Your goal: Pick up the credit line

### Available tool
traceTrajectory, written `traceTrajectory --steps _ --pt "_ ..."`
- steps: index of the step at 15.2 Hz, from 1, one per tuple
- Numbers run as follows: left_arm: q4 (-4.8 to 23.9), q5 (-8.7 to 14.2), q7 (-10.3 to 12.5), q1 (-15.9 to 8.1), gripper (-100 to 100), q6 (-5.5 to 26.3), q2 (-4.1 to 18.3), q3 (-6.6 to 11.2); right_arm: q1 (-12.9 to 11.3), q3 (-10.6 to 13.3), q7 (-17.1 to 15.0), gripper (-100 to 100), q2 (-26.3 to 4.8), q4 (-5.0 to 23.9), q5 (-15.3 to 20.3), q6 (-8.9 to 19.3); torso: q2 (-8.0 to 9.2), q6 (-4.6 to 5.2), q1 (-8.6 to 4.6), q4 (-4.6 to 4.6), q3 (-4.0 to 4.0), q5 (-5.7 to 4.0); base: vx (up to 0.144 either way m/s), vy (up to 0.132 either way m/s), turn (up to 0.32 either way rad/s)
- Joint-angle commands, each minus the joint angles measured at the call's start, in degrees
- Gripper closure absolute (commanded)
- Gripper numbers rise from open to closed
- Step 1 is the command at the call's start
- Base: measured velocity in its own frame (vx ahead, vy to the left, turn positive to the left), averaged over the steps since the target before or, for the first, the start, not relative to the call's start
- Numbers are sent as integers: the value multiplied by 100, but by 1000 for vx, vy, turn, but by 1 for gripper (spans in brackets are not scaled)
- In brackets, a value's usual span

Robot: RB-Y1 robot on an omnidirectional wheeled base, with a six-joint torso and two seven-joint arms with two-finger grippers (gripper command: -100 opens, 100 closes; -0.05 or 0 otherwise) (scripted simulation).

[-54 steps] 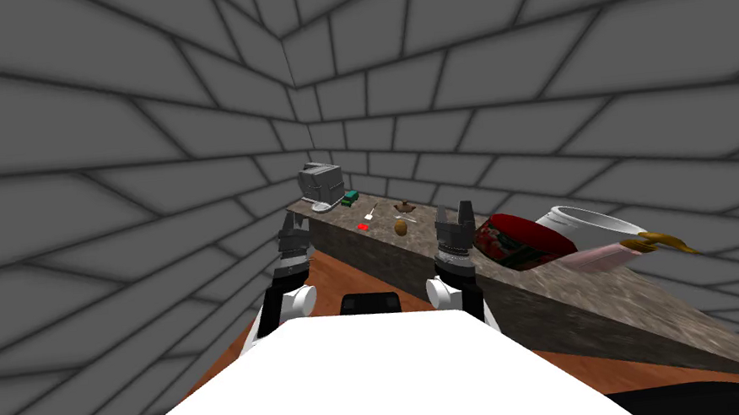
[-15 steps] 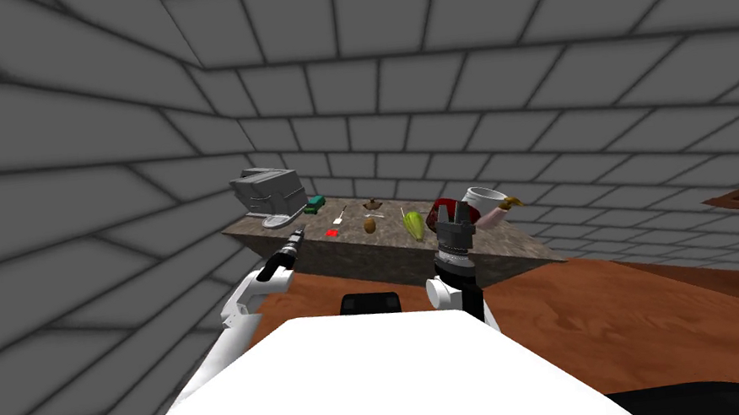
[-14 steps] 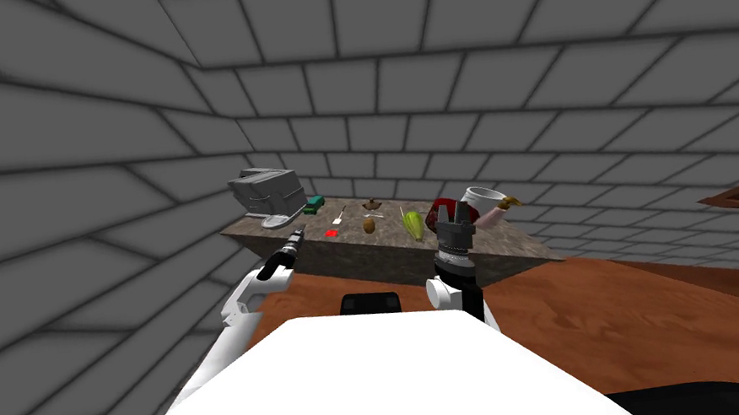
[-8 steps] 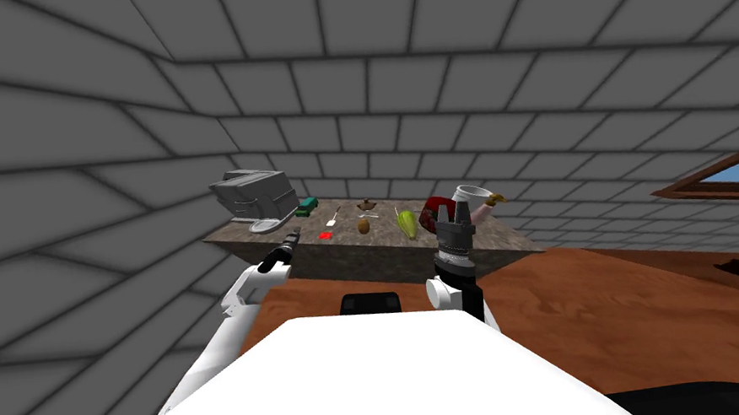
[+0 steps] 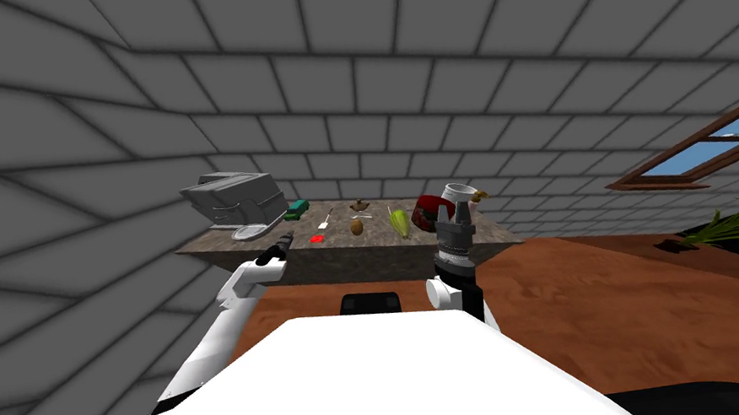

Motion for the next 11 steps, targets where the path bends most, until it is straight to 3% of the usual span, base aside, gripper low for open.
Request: traceTrajectory --steps 1,3,4,6,7,9,10,11 --pt "190 -37 -13 -145 -100 286 72 67 0 0 0 0 0 0 0 0 0 0 0 0 0 0 22 -37 -177" --pt "190 -37 -13 -145 -100 409 72 67 1 0 0 0 0 0 0 0 -1 -3 1 -1 -1 0 9 -19 -32" --pt "390 -87 -28 -292 -100 618 160 163 1 -1 0 0 0 0 0 0 2 -4 5 0 1 1 2 -29 -161" --pt "390 -87 -28 -292 -100 792 160 163 0 0 0 0 0 0 0 0 3 0 1 0 1 0 6 -25 -130" --pt "588 -136 -42 -438 -100 969 243 259 0 0 0 0 0 0 0 0 3 -3 3 0 2 1 16 -30 -139" --pt "588 -136 -42 -438 -100 1171 243 259 0 0 0 0 0 0 0 0 -1 -1 0 -1 -1 0 20 -33 -127" --pt "783 -185 -56 -582 -100 1305 322 354 1 0 0 0 0 0 0 0 0 -4 1 -1 0 0 13 -36 -184" --pt "783 -185 -56 -582 -100 1409 322 354 0 0 0 0 0 0 0 0 0 1 -1 0 0 0 13 -35 -191"
